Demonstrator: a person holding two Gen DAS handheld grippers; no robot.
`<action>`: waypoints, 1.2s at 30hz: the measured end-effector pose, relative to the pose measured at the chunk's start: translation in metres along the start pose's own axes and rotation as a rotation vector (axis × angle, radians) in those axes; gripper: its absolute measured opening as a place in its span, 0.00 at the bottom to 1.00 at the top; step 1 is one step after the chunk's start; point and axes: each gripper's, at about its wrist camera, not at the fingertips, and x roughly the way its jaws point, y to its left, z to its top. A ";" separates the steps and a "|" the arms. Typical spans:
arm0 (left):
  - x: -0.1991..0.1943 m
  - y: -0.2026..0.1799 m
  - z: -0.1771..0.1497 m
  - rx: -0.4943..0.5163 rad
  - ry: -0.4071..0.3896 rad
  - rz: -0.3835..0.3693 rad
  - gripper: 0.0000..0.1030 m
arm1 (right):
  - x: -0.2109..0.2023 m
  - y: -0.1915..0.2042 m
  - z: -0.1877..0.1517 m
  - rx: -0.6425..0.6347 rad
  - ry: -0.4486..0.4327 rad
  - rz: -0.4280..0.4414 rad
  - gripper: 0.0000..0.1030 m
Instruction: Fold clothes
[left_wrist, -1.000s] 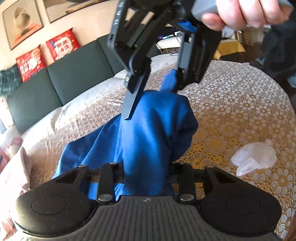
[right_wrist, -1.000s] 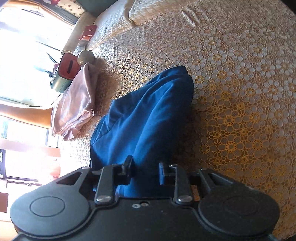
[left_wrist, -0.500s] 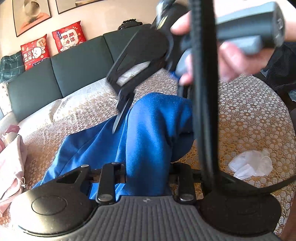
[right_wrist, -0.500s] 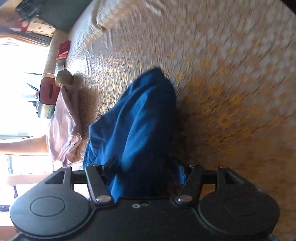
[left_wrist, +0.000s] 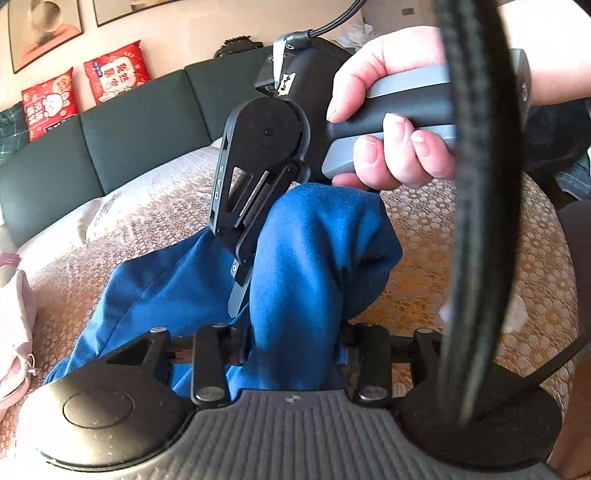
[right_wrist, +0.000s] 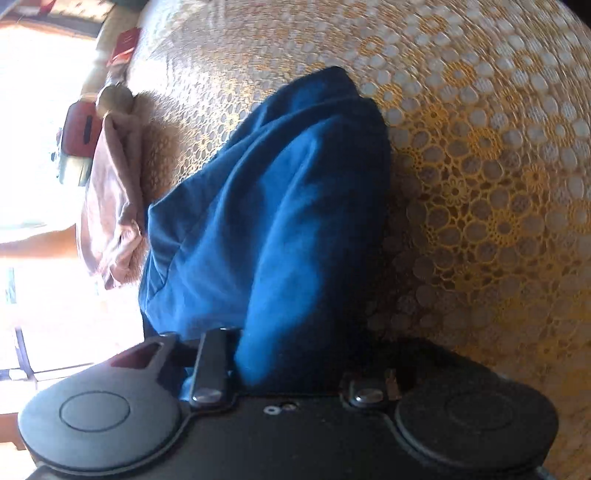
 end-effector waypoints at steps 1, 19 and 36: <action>-0.003 0.000 -0.001 0.004 0.007 -0.003 0.55 | 0.000 0.001 0.000 -0.015 -0.001 -0.004 1.00; -0.108 0.114 -0.062 -0.207 0.258 0.182 0.75 | 0.002 0.001 -0.005 -0.131 -0.011 -0.021 1.00; -0.103 0.201 -0.104 -0.909 0.225 -0.046 0.80 | 0.004 0.007 -0.015 -0.160 -0.020 -0.036 1.00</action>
